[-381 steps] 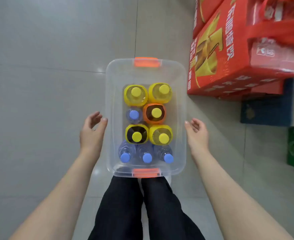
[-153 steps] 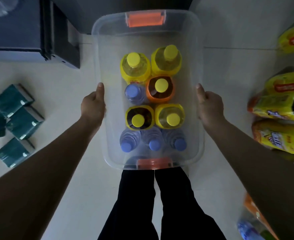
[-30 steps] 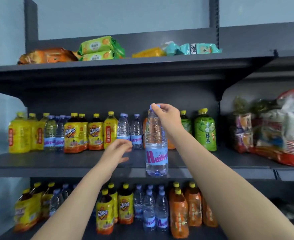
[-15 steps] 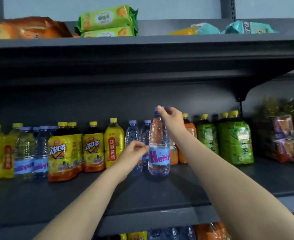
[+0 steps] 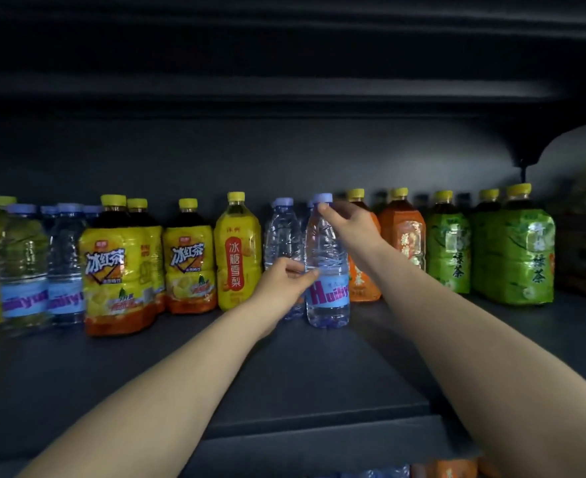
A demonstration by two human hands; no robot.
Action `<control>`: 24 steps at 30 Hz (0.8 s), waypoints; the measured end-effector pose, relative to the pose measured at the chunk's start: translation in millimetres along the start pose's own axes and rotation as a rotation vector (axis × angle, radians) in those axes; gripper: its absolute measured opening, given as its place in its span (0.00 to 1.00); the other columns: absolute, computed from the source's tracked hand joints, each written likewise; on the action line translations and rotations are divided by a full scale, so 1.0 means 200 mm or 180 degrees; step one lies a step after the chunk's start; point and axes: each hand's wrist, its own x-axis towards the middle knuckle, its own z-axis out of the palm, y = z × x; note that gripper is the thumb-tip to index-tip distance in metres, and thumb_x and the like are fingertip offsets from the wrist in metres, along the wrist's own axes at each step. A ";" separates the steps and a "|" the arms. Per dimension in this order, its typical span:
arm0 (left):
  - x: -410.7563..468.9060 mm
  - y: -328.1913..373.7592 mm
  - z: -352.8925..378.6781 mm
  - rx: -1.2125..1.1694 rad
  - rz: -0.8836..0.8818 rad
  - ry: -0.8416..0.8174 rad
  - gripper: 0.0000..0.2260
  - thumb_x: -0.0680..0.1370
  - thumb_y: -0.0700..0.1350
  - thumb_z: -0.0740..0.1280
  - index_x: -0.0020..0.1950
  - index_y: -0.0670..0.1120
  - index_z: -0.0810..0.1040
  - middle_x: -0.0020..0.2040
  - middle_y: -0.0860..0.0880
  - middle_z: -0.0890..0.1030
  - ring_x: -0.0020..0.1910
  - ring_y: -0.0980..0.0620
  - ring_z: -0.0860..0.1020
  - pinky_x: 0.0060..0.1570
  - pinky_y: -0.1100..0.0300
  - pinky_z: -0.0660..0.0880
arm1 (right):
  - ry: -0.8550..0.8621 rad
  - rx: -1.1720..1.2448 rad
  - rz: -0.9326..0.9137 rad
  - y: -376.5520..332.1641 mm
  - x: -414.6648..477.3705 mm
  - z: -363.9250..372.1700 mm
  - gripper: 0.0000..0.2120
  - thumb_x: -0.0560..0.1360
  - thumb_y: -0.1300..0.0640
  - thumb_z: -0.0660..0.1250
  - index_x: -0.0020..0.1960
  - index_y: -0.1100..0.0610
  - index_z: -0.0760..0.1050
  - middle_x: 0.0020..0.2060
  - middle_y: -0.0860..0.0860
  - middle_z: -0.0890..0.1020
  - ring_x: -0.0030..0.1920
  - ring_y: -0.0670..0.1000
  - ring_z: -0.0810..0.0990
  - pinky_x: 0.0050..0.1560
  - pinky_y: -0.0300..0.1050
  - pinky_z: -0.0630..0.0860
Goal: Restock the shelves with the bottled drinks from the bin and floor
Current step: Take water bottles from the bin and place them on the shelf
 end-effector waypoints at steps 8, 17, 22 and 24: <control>0.03 0.03 0.02 -0.0195 -0.0012 0.0089 0.14 0.76 0.44 0.68 0.58 0.41 0.71 0.54 0.45 0.75 0.53 0.50 0.77 0.50 0.57 0.78 | -0.1039 -0.0225 0.0718 0.03 -0.08 -0.17 0.26 0.71 0.57 0.73 0.66 0.53 0.69 0.52 0.46 0.79 0.51 0.47 0.78 0.46 0.44 0.75; 0.10 0.02 0.08 -0.0011 0.0022 0.0428 0.14 0.72 0.43 0.73 0.53 0.41 0.73 0.44 0.48 0.76 0.52 0.44 0.79 0.55 0.48 0.78 | -0.0751 -0.0352 0.0470 0.02 -0.09 -0.15 0.23 0.69 0.60 0.75 0.61 0.57 0.72 0.42 0.45 0.77 0.42 0.47 0.78 0.40 0.44 0.79; 0.12 0.01 0.11 0.0031 0.0009 0.0469 0.18 0.73 0.40 0.72 0.59 0.37 0.73 0.48 0.44 0.76 0.48 0.47 0.77 0.53 0.50 0.78 | -0.0598 -0.0549 0.0290 0.06 -0.05 -0.13 0.25 0.67 0.60 0.76 0.61 0.59 0.72 0.42 0.45 0.77 0.43 0.46 0.79 0.38 0.39 0.77; 0.13 0.00 0.12 0.0188 0.0046 0.0486 0.17 0.72 0.41 0.72 0.58 0.37 0.74 0.49 0.43 0.77 0.48 0.45 0.79 0.54 0.48 0.78 | -0.0496 -0.0748 0.0277 0.08 -0.03 -0.12 0.26 0.65 0.57 0.78 0.60 0.58 0.74 0.46 0.48 0.79 0.49 0.52 0.80 0.47 0.48 0.79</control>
